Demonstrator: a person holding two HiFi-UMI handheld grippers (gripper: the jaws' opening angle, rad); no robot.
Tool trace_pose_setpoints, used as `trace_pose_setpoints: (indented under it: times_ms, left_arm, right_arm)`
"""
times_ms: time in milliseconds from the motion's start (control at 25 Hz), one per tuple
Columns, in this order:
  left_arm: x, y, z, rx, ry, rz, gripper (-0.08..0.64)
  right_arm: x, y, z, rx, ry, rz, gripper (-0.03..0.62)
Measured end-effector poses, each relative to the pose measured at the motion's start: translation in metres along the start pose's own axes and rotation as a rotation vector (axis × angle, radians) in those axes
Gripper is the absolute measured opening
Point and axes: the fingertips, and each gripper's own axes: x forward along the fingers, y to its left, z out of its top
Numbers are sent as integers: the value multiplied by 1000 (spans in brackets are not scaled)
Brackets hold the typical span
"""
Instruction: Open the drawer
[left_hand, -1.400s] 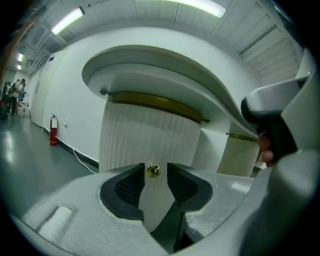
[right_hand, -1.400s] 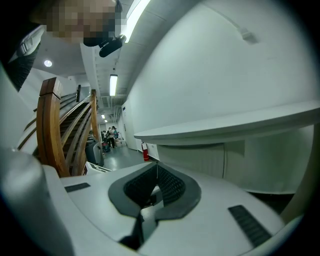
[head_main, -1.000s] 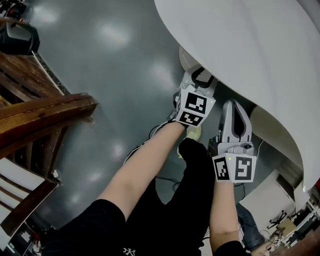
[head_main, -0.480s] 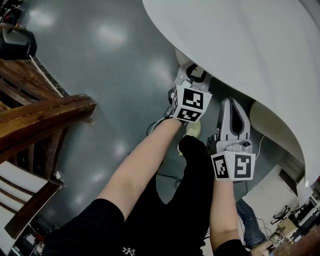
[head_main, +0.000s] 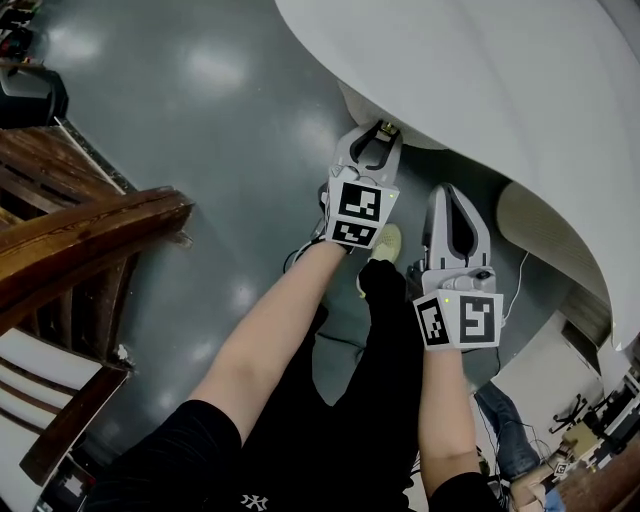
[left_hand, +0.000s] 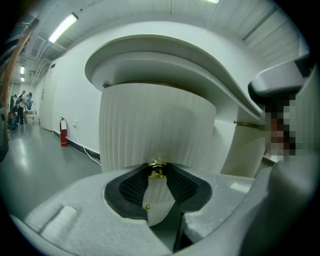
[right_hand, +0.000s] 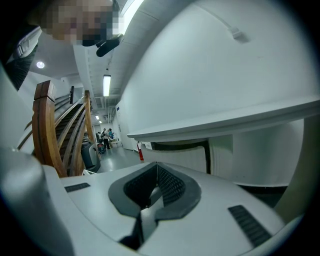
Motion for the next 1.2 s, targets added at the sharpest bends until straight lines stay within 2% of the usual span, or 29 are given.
trace_pose_setpoints:
  times_ms: [560,1200]
  left_arm:
    - [-75,-4,-39,22,84,-49,118]
    - [-157,-8,-82,15,181,-62,115]
  right_arm:
    - [-33,50,-11,32,35,-20,15]
    - [-71,91,-22,60,71,-31,15]
